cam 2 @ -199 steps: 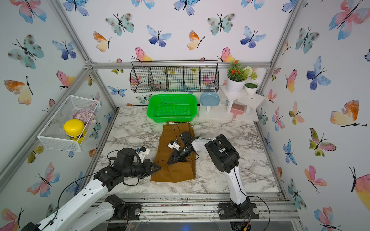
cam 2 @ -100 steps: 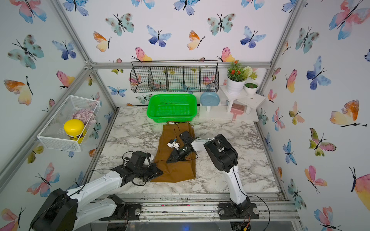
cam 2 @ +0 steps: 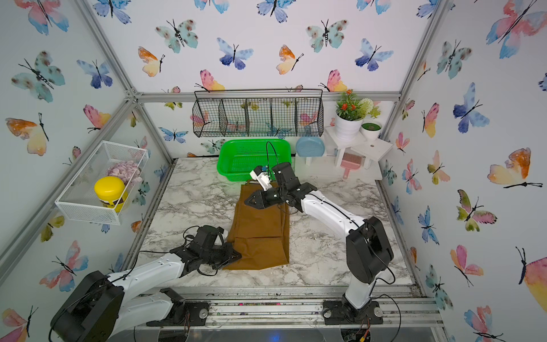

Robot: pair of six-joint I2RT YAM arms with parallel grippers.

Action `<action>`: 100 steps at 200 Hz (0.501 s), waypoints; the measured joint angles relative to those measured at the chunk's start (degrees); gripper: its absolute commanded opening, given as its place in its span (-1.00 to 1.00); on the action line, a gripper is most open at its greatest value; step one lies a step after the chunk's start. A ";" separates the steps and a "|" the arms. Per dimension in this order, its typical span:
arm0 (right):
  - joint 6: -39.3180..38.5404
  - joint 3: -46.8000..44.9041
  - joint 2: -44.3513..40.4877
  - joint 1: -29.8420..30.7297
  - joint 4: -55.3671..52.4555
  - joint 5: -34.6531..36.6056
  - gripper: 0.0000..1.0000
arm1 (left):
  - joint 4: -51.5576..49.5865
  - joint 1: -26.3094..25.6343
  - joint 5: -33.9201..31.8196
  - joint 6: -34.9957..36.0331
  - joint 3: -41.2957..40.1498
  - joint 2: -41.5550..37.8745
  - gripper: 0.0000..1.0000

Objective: Roll up the long pants
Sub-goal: Roll the long pant at the center of the board.

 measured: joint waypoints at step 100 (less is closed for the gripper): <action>5.40 -23.17 5.68 8.92 4.94 -0.24 -0.58 | -1.01 0.02 -0.50 0.02 0.83 0.50 -1.00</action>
